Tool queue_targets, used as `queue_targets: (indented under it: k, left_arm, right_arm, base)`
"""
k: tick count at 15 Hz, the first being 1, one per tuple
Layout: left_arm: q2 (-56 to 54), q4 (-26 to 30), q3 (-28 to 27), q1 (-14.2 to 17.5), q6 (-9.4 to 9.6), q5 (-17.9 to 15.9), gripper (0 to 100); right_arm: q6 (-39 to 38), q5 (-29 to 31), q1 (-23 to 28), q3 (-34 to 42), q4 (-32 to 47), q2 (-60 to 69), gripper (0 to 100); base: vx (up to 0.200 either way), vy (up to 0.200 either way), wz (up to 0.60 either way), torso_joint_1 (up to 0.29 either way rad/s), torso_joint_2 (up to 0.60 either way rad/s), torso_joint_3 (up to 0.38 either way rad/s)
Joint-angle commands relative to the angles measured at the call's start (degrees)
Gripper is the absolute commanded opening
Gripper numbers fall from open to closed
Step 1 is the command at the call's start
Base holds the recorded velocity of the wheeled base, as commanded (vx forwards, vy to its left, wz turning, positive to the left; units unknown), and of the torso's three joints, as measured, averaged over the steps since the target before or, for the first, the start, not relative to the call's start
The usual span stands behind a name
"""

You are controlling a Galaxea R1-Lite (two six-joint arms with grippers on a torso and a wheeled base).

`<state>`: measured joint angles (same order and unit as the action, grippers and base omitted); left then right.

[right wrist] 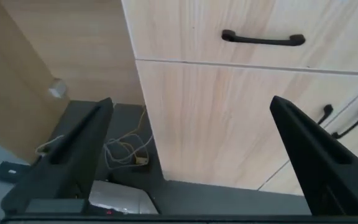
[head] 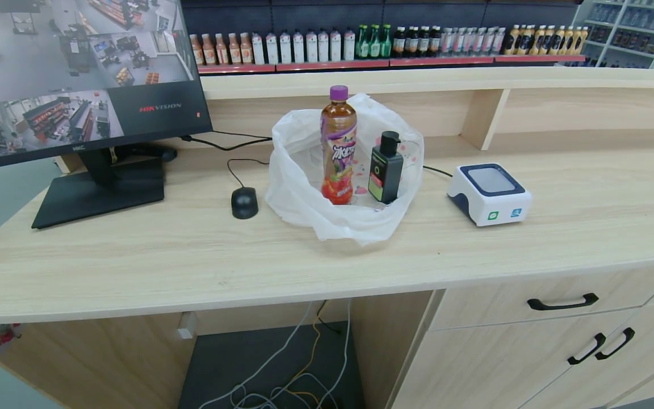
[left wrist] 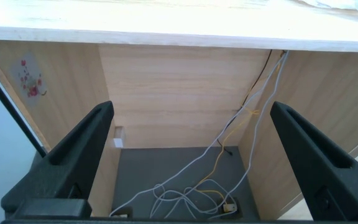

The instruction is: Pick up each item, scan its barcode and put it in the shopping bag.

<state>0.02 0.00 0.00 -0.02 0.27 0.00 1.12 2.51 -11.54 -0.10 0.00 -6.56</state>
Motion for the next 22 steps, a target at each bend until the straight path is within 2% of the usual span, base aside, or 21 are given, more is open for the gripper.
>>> queue_targets:
  k: [1, 5, 7, 10, 15, 22]
  left_arm:
    - [0.0, 0.0, 0.0, 0.0, -0.09, 0.0, 100]
    - [0.0, 0.0, 0.0, 0.0, -0.18, 0.0, 100]
    - [0.0, 0.0, 0.0, 0.0, -0.18, 0.0, 100]
    - [0.0, 0.1, 0.0, -0.1, 0.52, 0.0, 100]
    - [0.0, 0.0, 0.0, 0.0, 0.08, 0.0, 100]
    - [0.0, 0.0, 0.0, 0.0, -0.27, 0.0, 100]
  right_arm:
    - [0.0, 0.0, 7.3, 0.0, 0.0, -0.6, 100]
    - [0.0, 0.0, 11.5, 0.0, -0.1, 6.6, 100]
    - [-0.5, 0.0, 11.5, 0.0, 0.0, 6.6, 100]
    - [-2.4, -0.1, 11.5, 0.0, 0.0, 6.6, 100]
    - [-2.4, -0.1, 11.5, 0.0, 0.0, 6.6, 100]
    - [-2.1, -0.1, 11.5, 0.0, 0.0, 6.6, 100]
  base:
    - [0.000, 0.000, 0.00, 0.000, 0.00, 0.000]
    - [0.000, 0.000, 0.00, 0.000, 0.00, 0.000]
    - [0.000, 0.000, 0.00, 0.000, 0.00, 0.000]
    - [-0.200, 0.000, 0.00, 0.007, 0.00, 0.004]
    - [0.000, 0.000, 0.00, 0.000, 0.00, 0.000]
    - [0.000, -0.200, 0.00, 0.007, 0.00, 0.002]
